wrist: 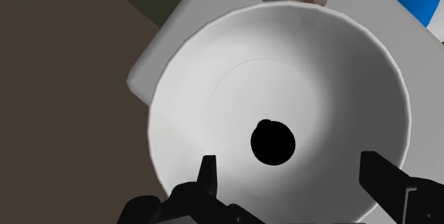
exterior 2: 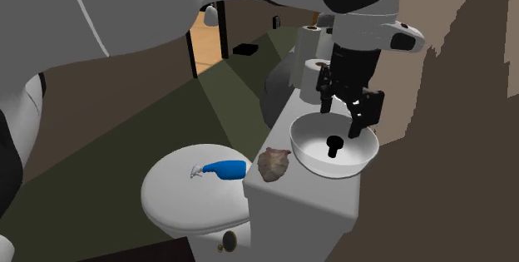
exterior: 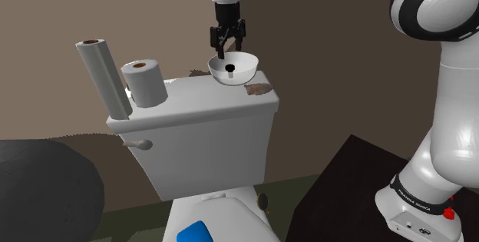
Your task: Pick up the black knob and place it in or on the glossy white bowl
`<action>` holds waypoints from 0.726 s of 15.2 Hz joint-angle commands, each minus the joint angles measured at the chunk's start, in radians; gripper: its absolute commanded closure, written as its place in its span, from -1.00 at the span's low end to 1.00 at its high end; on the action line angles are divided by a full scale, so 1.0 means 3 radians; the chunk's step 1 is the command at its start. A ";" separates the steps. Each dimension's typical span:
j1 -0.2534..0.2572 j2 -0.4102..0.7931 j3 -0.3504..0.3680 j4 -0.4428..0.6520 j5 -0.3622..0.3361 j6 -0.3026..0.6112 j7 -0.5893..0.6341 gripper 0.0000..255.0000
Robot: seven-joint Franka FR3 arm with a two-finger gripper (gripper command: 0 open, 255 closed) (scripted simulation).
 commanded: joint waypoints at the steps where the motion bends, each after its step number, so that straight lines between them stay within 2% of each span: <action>1: 0.0030 0.0068 0.0002 0.0279 -0.0021 -0.0214 0.0002 -1.00; 3: 0.0092 0.0218 0.0001 0.0722 -0.0067 -0.0509 0.0007 -1.00; 11: 0.0092 0.0217 0.0000 0.0720 -0.0066 -0.0508 0.0006 -1.00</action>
